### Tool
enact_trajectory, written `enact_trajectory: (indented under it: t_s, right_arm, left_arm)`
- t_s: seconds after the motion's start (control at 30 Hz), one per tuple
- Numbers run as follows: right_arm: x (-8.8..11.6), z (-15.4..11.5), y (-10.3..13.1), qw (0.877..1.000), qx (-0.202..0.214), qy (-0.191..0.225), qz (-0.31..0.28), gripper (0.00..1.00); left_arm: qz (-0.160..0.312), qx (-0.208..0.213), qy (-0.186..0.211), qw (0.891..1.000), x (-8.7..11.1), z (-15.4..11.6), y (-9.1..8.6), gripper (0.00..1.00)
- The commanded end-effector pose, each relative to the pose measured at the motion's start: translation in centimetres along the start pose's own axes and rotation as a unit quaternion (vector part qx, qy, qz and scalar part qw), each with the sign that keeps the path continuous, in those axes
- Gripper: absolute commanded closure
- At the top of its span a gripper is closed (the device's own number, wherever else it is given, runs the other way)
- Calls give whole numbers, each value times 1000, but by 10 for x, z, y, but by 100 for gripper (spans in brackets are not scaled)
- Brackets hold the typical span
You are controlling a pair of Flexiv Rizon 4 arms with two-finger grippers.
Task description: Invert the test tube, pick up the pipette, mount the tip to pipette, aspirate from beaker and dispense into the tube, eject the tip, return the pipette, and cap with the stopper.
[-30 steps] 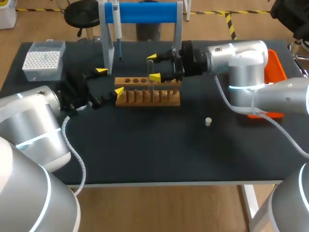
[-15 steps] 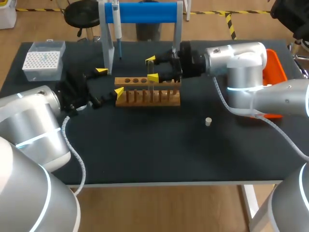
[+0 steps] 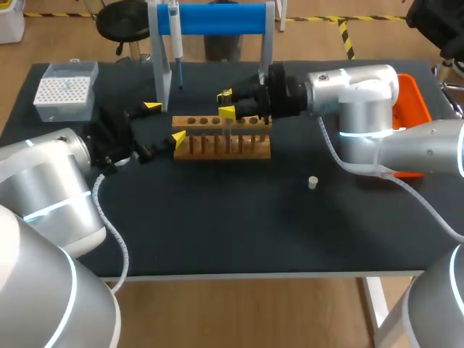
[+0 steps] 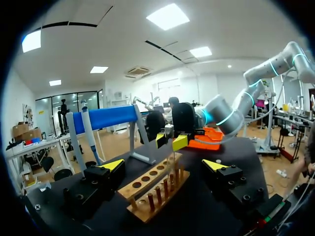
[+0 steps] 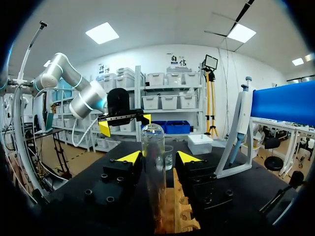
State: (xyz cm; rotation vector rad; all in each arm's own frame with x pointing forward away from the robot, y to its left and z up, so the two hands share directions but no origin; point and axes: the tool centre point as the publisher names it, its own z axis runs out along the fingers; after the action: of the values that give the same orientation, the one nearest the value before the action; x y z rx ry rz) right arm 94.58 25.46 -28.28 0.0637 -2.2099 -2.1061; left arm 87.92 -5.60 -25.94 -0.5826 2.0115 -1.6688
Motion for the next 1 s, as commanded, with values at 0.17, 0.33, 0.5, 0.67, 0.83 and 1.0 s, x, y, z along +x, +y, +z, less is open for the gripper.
enact_trajectory:
  t_s: [0.17,0.33,0.5,0.67,0.83,1.0]
  right_arm:
    - [-1,2,-2,1000,-2,0,0,89]
    - [-2,2,-1,1000,-4,-2,2,100]
    - [-2,1,2,1000,-5,-4,3,100]
    - [-2,-1,7,1000,-5,-7,2,100]
    - [-2,-2,11,1000,-4,-9,1,100]
    - [-1,-3,16,1000,-5,-10,-2,100]
  left_arm:
    - [1,0,-2,1000,2,0,0,0]
    - [1,0,-2,1000,2,0,0,0]
    - [1,0,-2,1000,2,0,0,0]
    - [1,0,-2,1000,2,0,0,0]
    - [1,0,-2,1000,2,0,0,0]
    - [1,0,-2,1000,2,0,0,0]
